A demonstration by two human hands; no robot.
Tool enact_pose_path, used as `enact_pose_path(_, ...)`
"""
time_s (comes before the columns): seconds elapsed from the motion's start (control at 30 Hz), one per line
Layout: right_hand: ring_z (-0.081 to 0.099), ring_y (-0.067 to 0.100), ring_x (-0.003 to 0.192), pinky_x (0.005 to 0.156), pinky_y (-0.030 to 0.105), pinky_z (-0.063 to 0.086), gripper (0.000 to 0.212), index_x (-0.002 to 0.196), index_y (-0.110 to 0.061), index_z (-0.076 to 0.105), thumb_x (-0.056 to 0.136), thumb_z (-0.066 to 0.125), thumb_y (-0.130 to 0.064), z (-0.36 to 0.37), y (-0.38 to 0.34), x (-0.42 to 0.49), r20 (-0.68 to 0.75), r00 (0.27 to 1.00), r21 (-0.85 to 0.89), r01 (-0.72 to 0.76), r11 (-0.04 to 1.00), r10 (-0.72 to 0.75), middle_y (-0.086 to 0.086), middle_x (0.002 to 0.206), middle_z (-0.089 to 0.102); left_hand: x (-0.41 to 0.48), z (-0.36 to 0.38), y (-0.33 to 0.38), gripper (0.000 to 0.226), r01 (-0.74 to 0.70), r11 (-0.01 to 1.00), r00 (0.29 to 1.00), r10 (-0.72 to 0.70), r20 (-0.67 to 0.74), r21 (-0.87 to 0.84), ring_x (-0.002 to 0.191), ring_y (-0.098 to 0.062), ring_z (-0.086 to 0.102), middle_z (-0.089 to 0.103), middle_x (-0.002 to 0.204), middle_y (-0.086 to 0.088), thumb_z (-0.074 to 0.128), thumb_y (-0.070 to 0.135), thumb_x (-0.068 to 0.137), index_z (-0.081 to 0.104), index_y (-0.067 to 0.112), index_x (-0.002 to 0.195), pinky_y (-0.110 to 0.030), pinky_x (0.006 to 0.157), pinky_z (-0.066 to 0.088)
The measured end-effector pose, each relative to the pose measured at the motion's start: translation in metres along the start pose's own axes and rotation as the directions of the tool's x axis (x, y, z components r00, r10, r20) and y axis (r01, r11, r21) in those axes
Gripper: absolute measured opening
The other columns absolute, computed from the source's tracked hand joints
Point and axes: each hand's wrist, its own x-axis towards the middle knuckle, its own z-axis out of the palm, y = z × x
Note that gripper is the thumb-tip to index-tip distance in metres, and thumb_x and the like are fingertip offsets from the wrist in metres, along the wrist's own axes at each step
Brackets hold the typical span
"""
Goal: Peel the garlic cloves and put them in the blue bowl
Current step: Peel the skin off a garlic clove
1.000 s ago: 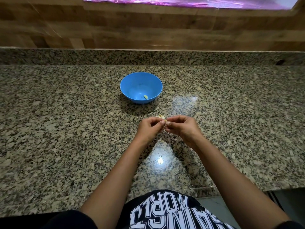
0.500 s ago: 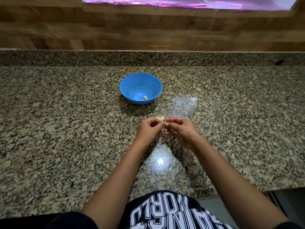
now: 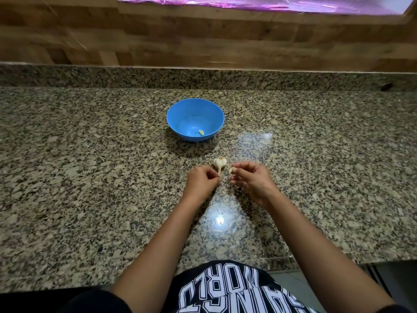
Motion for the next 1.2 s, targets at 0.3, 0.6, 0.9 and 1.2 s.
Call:
enact_pose_path(0.3, 0.066, 0.019, 0.074, 0.071, 0.026, 0.057, 0.013, 0.098, 0.007, 0.06, 0.089, 0.052, 0.007, 0.0, 0.004, 0.002, 0.126, 0.989, 0.078, -0.084, 0.993, 0.073, 0.015, 0.087, 0.067, 0.001, 0.004, 0.007, 0.006, 0.088, 0.922, 0.994, -0.056, 0.094, -0.377, 0.079, -0.02, 0.068, 0.07, 0.086, -0.008, 0.071, 0.011, 0.082, 0.066, 0.015, 0.082, -0.032, 0.073, 0.058)
enact_pose_path(0.6, 0.067, 0.018, 0.078, 0.073, 0.026, 0.058, 0.014, 0.092, 0.001, 0.066, 0.081, 0.062, 0.007, 0.002, 0.0, 0.0, 0.083, 0.996, -0.175, 0.029, 0.984, -0.014, 0.01, 0.086, 0.07, 0.002, 0.001, 0.008, 0.004, 0.119, 0.887, 0.991, -0.076, 0.114, -0.446, 0.067, -0.014, 0.066, 0.069, 0.082, -0.007, 0.068, 0.01, 0.084, 0.065, 0.009, 0.082, -0.022, 0.062, 0.056)
enact_pose_path(0.9, 0.066, 0.016, 0.076, 0.071, 0.023, 0.055, 0.014, 0.083, -0.009, 0.067, 0.081, 0.063, 0.005, 0.007, 0.002, 0.001, 0.059, 0.99, -0.335, 0.141, 0.932, -0.128, 0.007, 0.08, 0.069, 0.003, -0.001, 0.008, 0.004, 0.167, 0.861, 0.985, -0.12, 0.126, -0.48, 0.077, -0.028, 0.067, 0.069, 0.085, -0.014, 0.066, 0.005, 0.084, 0.065, 0.006, 0.081, -0.044, 0.082, 0.057)
enact_pose_path(1.2, 0.066, 0.02, 0.084, 0.074, 0.026, 0.056, 0.013, 0.085, -0.003, 0.067, 0.083, 0.059, 0.008, 0.01, 0.008, 0.002, 0.036, 0.996, -0.202, 0.09, 0.975, -0.084, 0.011, 0.09, 0.069, 0.0, 0.005, 0.013, 0.005, 0.019, 0.979, 1.0, -0.018, 0.01, -0.202, 0.071, -0.015, 0.065, 0.067, 0.082, -0.005, 0.065, 0.013, 0.086, 0.063, 0.009, 0.086, -0.019, 0.059, 0.053)
